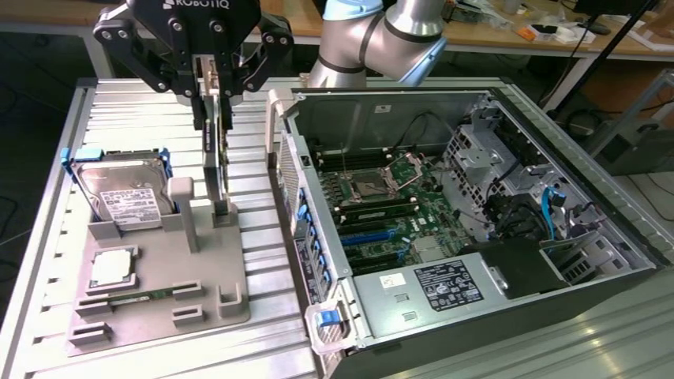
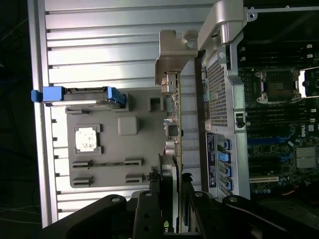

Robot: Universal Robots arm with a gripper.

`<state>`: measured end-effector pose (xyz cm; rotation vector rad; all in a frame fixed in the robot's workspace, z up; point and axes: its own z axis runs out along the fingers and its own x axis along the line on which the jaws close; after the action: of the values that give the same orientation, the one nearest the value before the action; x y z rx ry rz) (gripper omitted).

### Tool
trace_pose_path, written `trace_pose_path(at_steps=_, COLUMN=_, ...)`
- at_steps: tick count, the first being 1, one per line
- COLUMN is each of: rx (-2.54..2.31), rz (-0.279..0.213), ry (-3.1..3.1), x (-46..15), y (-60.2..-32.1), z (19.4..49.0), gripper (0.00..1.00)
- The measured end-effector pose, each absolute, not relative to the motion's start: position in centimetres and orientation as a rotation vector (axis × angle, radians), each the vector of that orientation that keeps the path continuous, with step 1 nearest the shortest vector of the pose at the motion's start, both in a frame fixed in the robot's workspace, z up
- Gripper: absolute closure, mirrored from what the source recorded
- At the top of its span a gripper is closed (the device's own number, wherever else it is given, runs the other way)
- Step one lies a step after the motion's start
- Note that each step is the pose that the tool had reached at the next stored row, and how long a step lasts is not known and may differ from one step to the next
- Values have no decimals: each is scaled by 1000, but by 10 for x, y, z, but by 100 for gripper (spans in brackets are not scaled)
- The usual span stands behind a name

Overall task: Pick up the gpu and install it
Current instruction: 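Pick up the gpu and move the gpu toward the slot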

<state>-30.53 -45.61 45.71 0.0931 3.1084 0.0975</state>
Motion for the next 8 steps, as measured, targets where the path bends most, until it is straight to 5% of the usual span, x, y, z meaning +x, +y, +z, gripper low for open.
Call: trace_pose_path(at_steps=8, rx=93, rz=98, ry=3108, x=-305, y=-456, z=458, gripper=73)
